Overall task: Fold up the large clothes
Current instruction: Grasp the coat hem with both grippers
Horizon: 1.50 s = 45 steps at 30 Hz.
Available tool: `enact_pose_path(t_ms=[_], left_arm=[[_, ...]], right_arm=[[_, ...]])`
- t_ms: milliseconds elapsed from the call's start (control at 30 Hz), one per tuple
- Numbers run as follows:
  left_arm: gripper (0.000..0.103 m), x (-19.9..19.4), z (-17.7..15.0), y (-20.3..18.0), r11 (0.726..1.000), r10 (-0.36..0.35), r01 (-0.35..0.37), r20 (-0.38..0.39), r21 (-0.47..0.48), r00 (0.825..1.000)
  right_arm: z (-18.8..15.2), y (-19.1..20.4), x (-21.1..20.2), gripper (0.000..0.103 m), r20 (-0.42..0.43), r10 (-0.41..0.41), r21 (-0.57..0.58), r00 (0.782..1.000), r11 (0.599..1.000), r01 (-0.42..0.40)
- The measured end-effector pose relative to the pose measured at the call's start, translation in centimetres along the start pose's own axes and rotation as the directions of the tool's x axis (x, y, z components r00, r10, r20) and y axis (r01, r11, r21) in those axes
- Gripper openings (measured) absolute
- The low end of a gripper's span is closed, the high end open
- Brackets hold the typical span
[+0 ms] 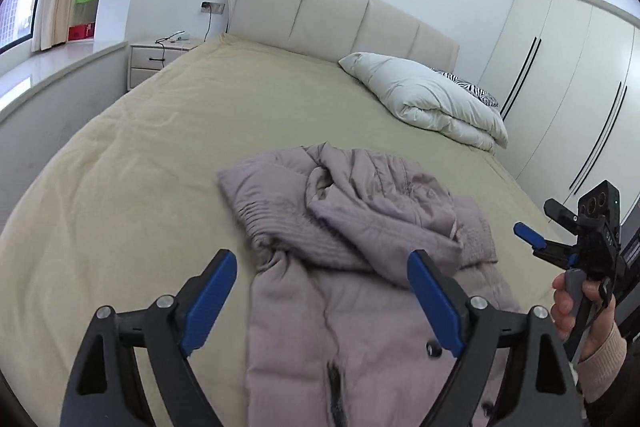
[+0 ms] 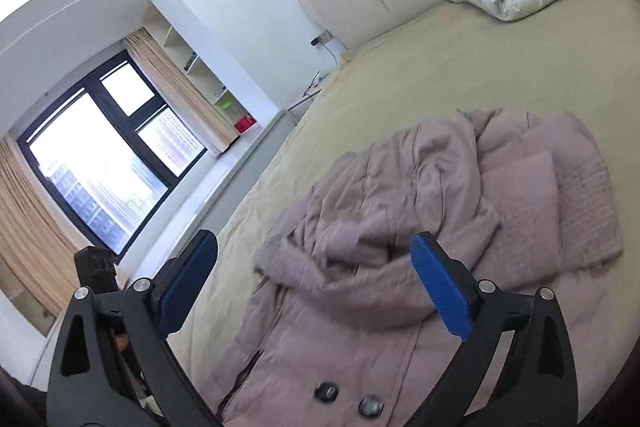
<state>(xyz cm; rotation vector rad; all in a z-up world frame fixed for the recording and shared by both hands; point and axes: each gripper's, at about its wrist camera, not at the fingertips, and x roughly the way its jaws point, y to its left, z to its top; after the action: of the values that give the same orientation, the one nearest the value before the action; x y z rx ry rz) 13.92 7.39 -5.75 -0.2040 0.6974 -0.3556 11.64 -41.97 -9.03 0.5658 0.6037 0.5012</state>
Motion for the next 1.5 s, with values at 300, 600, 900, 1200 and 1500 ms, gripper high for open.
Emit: enact_pose_path(t_ms=[300,600,900,1200,1500], left_arm=[[0.099,-13.7,-9.5,2.0,0.993,0.076,-0.058,-0.167,0.106,0.983],[0.099,-13.2,-22.4,1.0,0.995,-0.089,0.053,-0.469,-0.088,0.879],[0.086,-10.2,-23.8,3.7,0.922,-0.258,0.081,-0.445,-0.378,0.858],[0.066,-9.1,-23.3,2.7,0.923,-0.288,0.116,-0.458,-0.367,0.841],[0.024,-8.7,-23.6,3.3,0.903,-0.321,0.121,-0.459,-0.412,0.828]], right_arm=[[-11.1,1.0,-14.9,0.1,-0.123,-0.118,0.002,0.985,0.993,0.12],[-18.8,-2.2,-25.9,0.099,-0.18,-0.248,0.105,0.952,0.957,0.269],[-23.2,-7.7,-29.4,0.098,-0.29,-0.311,0.228,0.905,0.896,0.381],[-24.4,-10.2,-30.1,0.078,-0.344,-0.196,0.337,0.919,0.887,0.315],[-25.5,-9.9,-26.9,0.039,-0.425,-0.111,0.382,0.898,0.878,0.289]])
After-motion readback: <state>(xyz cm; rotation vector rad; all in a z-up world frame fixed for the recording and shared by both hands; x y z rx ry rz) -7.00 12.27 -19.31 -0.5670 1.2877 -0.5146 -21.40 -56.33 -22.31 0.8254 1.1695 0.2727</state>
